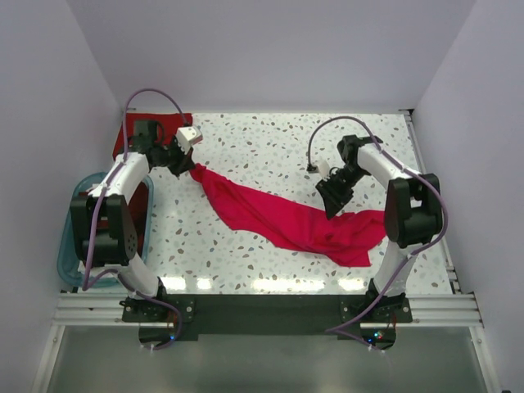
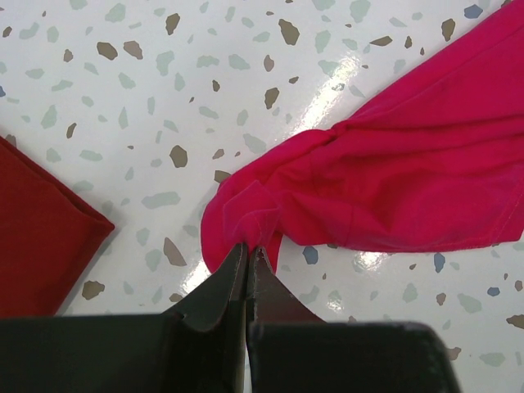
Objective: Fold and stack the t-shirts
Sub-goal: Flatten the tshirt out
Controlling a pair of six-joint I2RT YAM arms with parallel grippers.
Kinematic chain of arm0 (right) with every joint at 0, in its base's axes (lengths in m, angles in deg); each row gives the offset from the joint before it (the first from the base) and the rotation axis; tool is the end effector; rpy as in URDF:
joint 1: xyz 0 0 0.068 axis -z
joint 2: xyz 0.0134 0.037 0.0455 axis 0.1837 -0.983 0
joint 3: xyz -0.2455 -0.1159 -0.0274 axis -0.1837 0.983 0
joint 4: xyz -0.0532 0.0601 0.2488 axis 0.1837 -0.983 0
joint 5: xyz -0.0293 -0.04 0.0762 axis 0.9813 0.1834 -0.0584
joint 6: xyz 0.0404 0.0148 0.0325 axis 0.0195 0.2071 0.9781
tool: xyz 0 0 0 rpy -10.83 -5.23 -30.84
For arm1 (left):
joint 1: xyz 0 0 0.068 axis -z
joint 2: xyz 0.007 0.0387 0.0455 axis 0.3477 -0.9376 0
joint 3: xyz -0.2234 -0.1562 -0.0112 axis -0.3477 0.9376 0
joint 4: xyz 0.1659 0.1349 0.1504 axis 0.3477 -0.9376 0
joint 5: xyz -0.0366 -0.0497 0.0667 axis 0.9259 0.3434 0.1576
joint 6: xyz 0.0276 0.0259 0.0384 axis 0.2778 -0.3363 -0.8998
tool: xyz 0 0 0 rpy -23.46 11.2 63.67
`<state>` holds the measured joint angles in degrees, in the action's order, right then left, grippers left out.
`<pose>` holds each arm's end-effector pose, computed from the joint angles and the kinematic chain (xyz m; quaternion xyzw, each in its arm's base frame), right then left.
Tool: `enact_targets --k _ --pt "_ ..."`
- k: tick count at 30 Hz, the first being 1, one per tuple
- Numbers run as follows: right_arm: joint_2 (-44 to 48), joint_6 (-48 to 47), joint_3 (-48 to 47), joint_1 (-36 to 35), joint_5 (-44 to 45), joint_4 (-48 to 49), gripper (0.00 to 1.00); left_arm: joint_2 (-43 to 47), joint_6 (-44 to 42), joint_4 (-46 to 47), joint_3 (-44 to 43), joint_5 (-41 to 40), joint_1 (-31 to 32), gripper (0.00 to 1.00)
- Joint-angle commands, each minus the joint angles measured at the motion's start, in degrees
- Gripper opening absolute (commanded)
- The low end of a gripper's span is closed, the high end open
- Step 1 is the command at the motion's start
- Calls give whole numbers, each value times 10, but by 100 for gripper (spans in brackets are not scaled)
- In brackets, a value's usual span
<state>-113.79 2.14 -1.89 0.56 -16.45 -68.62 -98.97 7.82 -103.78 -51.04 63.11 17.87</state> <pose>0.3319 0.0757 0.2051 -0.4036 0.8818 0.2419 0.0312 0.3597 -0.0067 0.2454 0.3867 0.8126 -0.1845 0.3951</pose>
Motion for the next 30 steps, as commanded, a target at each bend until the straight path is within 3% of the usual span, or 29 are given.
enact_targets --k 1,10,21,24,30 --pt "6 30 13 3 35 -2 38 -3 -12 3 -20 18 3 0" --pt "-37 68 -1 7 50 4 39 -1 -19 1 -22 16 3 0" --pt "-74 93 -6 7 63 12 55 -4 -6 7 -25 16 3 0" --pt "-75 97 -16 7 57 10 55 -4 -4 7 -27 16 4 0" --pt "-64 91 -42 8 4 -13 44 -5 -1 7 -29 15 3 0"
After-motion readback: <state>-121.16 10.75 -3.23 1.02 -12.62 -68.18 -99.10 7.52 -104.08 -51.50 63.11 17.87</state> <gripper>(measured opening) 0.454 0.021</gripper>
